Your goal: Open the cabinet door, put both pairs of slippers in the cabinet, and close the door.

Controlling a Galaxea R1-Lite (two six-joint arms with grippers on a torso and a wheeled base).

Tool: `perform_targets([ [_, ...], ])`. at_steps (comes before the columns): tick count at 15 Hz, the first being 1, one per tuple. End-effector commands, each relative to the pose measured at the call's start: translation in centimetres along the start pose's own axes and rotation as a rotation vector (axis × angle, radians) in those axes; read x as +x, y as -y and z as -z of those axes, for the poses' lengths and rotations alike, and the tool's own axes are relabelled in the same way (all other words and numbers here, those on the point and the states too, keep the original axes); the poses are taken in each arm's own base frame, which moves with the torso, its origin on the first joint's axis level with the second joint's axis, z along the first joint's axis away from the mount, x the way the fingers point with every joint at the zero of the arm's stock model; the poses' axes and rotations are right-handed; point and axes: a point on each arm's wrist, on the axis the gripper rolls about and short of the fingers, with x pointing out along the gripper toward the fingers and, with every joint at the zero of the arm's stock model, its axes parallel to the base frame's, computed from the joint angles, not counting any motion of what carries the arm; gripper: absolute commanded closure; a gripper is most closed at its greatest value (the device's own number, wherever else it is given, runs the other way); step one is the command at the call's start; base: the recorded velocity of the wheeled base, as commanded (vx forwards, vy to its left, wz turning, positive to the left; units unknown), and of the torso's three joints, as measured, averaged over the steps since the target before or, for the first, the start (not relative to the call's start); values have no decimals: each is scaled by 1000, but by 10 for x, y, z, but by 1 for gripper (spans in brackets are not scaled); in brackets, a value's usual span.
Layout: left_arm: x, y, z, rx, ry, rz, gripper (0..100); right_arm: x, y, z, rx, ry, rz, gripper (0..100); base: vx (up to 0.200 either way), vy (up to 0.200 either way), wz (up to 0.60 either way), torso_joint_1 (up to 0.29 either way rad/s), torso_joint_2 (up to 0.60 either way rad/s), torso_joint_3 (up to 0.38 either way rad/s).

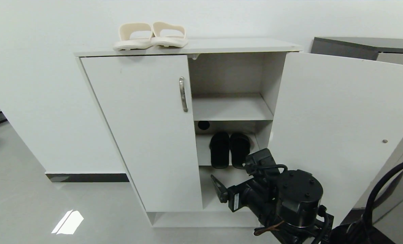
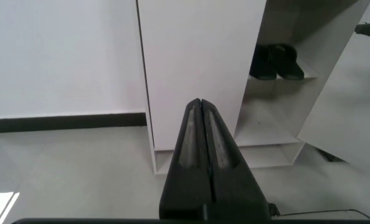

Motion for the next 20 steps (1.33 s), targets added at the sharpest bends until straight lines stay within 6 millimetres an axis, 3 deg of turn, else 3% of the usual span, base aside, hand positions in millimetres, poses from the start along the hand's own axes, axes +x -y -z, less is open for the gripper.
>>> perform_targets([
  [1, 0, 0, 0, 4, -2, -1, 100, 0, 1, 1, 0, -1, 2, 0, 0, 0, 0, 2, 7, 198],
  [8, 0, 0, 0, 2, -2, 2, 100, -11, 2, -4, 60, -1, -121, 0, 0, 0, 0, 1, 1, 24],
  [16, 0, 0, 0, 2, -2, 2, 100, -23, 8, 7, 54, -43, -236, 0, 0, 200, 0, 2, 2, 5],
  [20, 0, 0, 0, 2, -2, 2, 100, -20, 9, 18, 28, 1, -247, 0, 0, 200, 0, 0, 7, 4],
])
